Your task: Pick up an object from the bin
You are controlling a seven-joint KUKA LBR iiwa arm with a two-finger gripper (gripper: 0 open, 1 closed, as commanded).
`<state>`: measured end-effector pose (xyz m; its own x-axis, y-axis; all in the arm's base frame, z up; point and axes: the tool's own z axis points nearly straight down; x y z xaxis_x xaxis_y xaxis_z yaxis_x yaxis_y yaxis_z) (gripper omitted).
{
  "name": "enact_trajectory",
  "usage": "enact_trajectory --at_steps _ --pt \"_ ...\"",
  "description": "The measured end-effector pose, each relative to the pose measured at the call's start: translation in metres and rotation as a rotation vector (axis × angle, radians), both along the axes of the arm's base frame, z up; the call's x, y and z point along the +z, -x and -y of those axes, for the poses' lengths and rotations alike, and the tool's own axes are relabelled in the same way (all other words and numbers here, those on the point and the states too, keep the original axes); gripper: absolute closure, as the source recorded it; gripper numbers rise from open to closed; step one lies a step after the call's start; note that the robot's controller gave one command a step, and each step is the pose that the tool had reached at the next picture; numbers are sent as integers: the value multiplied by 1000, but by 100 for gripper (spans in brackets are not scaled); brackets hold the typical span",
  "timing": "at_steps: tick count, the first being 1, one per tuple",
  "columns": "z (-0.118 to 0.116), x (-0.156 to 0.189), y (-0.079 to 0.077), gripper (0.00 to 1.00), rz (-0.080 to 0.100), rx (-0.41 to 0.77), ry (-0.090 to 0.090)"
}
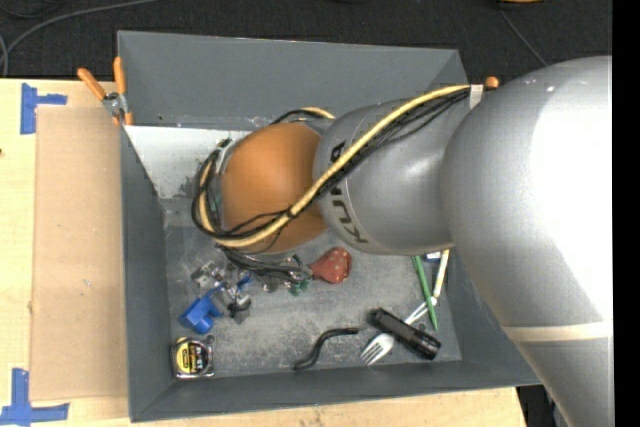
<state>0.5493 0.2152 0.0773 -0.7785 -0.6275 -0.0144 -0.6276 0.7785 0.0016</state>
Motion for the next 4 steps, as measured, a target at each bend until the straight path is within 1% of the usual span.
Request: enact_trajectory --at_steps 1,2,3,4 --pt "2 55 -3 100 -8 44 4" --pt "-4 82 3 100 3 45 1" --pt "-12 38 29 100 -1 266 4" --pt "-16 24 41 100 2 272 3"
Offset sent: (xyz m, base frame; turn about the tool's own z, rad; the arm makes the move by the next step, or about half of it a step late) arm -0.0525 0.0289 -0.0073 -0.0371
